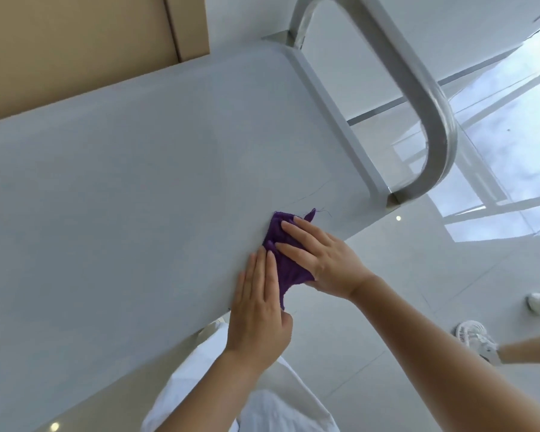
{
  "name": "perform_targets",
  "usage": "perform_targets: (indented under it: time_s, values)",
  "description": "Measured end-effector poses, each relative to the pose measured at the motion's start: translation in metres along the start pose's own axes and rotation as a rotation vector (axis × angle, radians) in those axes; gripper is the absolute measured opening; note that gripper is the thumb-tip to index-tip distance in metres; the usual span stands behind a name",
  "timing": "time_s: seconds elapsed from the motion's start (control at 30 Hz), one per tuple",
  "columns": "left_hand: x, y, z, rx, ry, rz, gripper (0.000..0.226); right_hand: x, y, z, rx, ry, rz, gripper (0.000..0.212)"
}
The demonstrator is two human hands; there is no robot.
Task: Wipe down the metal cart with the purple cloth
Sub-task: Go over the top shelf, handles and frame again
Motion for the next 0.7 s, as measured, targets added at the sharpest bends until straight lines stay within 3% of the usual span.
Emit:
perform_targets:
  time_s: [0.13,0.33,0.47,0.57,0.7]
  values:
    - [0.003,-0.003,0.001,0.027,0.005,-0.003,0.094,0.010,0.008,-0.024,0.011,-0.050,0.001,0.070]
    - [0.003,-0.001,0.008,-0.008,0.036,-0.024,0.076,0.023,0.027,-0.076,0.063,-0.138,0.036,0.079]
    - [0.002,-0.007,0.005,-0.139,0.064,-0.003,0.077,0.030,0.034,-0.098,0.056,-0.155,0.039,0.081]
    - [-0.003,-0.015,-0.003,-0.243,0.104,0.022,0.080,0.032,0.033,-0.101,-0.003,-0.200,-0.049,0.077]
    - [-0.027,-0.030,-0.043,-0.230,0.096,0.051,0.103,0.033,0.033,-0.100,-0.056,-0.184,-0.092,0.076]
Point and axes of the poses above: each hand's wrist, its own x-axis away from the middle knuckle, its own y-axis out of the back of the hand, z = x × y, the point moved 10 cm from there along -x, towards the middle knuckle, and after that the axes turned 8 degrees about -z, right-handed, at the moved point
